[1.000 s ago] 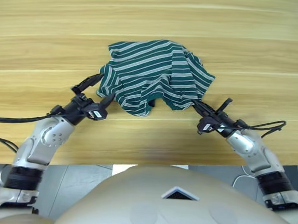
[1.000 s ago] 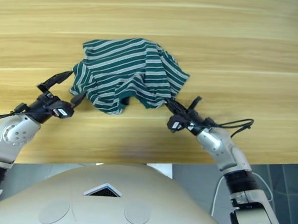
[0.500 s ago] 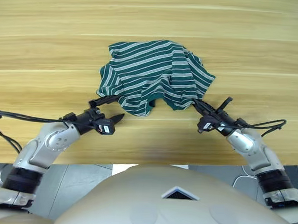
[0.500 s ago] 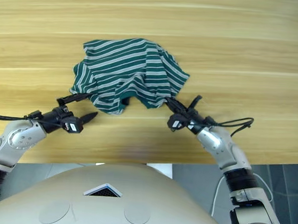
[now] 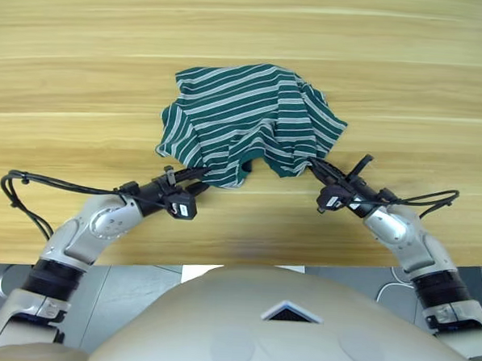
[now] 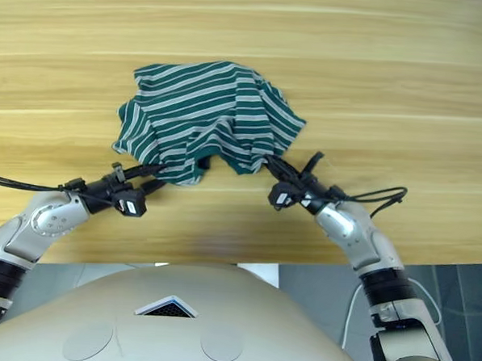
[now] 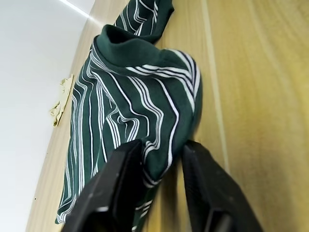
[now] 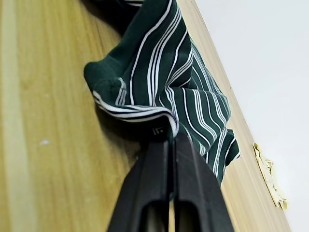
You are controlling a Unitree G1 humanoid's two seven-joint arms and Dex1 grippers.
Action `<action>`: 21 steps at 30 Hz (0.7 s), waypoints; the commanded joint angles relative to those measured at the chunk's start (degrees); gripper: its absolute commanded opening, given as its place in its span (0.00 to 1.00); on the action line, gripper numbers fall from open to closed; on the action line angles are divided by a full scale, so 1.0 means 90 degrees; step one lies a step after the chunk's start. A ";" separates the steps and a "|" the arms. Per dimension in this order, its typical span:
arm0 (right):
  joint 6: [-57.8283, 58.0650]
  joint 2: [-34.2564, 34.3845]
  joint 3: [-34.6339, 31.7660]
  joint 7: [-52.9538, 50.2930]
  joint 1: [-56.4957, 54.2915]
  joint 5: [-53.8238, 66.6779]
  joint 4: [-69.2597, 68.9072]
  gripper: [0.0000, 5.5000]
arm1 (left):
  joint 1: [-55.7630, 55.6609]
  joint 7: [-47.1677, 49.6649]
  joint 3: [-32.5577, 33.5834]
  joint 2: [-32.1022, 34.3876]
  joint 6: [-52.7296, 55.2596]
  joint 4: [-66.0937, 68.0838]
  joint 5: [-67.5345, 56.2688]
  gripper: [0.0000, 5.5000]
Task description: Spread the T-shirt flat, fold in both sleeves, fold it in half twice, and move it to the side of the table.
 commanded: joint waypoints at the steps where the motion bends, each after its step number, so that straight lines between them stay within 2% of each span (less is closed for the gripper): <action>1: 0.0092 0.0017 0.0065 0.0060 -0.0019 -0.0154 0.0157 0.00 | -0.0214 0.0084 0.0014 -0.0028 0.0138 0.0428 0.0190 0.15; 6: 0.0025 -0.0049 -0.0020 0.0095 0.0024 0.0005 0.0069 0.00 | 0.0048 0.0293 0.0380 -0.0050 -0.0055 0.0089 -0.0516 0.00; 7: -0.0036 -0.0107 -0.0084 0.0156 0.0096 0.0187 -0.0043 0.00 | 0.0132 0.0286 0.0438 -0.0070 -0.0135 -0.0012 -0.0757 0.00; 9: -0.0325 -0.0368 -0.0351 0.0394 0.0450 0.1091 -0.0510 0.00 | 0.0358 0.0222 0.0540 -0.0109 -0.0367 -0.0276 -0.1487 0.00; 13: -0.1116 -0.1107 -0.0986 0.0952 0.1472 0.3733 -0.1968 0.00 | 0.0874 -0.0084 0.0621 -0.0014 -0.0957 -0.1216 -0.3553 0.00; 16: -0.2173 -0.1739 -0.1093 0.1543 0.2142 0.5909 -0.2840 0.00 | 0.1139 -0.0555 0.0586 0.0314 -0.1569 -0.2108 -0.5459 0.00; 20: -0.2138 -0.1596 -0.1199 0.2204 0.1405 0.7505 -0.2988 0.00 | 0.0422 -0.1120 0.0772 0.0074 -0.1519 -0.2122 -0.6948 0.00; 21: -0.1602 -0.1135 -0.1167 0.1969 0.0352 0.7068 -0.2403 0.00 | -0.0400 -0.1105 0.0865 -0.0290 -0.1280 -0.1437 -0.7010 0.00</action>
